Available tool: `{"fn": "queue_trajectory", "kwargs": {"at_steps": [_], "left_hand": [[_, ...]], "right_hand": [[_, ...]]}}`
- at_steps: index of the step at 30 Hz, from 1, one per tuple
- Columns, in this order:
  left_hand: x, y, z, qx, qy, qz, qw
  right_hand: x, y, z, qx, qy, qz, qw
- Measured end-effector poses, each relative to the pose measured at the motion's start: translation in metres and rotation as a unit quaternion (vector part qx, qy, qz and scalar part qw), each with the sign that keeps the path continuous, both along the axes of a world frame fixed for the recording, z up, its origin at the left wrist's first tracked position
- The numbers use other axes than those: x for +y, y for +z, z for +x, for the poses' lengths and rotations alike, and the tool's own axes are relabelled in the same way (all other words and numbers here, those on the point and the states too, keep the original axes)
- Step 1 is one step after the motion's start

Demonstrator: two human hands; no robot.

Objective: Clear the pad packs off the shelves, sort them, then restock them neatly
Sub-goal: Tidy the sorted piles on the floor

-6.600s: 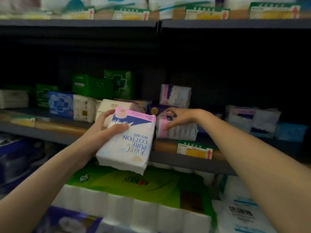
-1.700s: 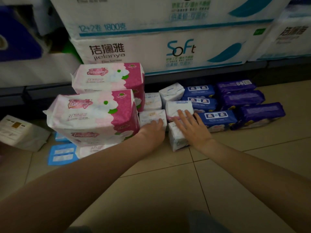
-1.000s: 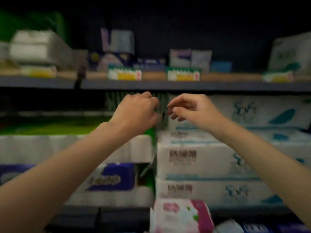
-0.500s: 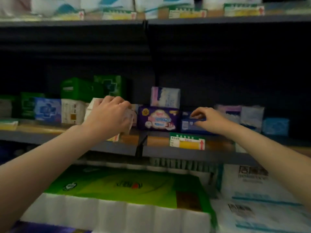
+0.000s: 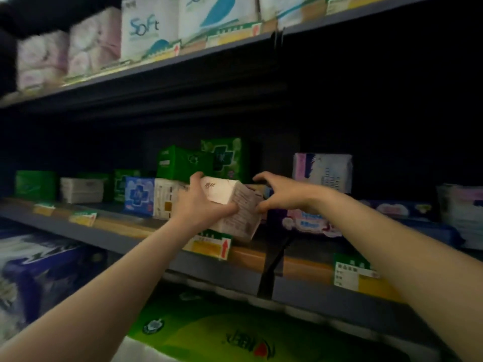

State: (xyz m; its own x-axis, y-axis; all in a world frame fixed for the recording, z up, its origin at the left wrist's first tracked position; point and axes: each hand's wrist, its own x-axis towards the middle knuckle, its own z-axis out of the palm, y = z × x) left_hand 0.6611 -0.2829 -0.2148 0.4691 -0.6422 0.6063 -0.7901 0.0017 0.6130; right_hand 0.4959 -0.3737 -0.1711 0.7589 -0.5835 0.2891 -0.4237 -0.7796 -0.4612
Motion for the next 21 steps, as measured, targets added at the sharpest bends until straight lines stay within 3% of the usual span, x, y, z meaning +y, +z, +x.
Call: {"fn": "queue_trajectory", "kwargs": {"at_steps": [3,7,11,14,16,18,21], "left_hand": [[0.03,-0.003,-0.006,-0.109,-0.071,-0.144,0.981],[0.074,-0.01,-0.002,-0.22,-0.1,-0.275,0.93],[0.097,-0.024,0.003,-0.238,-0.132,-0.293,0.916],[0.115,-0.045,0.02,-0.25,-0.124,-0.221,0.934],[0.136,-0.067,0.035,-0.19,-0.146,-0.153,0.959],[0.164,-0.094,0.038,-0.054,-0.169,-0.104,0.979],[0.192,-0.141,0.039,0.213,-0.194,-0.123,0.95]], "right_hand": [[-0.006,0.006,-0.019,-0.053,0.051,0.129,0.989],[0.013,0.009,-0.037,-0.118,0.181,0.263,0.94],[0.064,-0.001,-0.027,-0.113,0.316,0.32,0.886],[0.094,-0.015,-0.001,-0.169,0.237,0.251,0.923],[0.114,-0.033,0.011,-0.196,0.163,0.166,0.953],[0.137,-0.058,0.019,-0.214,0.127,0.07,0.966],[0.176,-0.107,0.021,-0.232,0.141,0.045,0.961]]}}
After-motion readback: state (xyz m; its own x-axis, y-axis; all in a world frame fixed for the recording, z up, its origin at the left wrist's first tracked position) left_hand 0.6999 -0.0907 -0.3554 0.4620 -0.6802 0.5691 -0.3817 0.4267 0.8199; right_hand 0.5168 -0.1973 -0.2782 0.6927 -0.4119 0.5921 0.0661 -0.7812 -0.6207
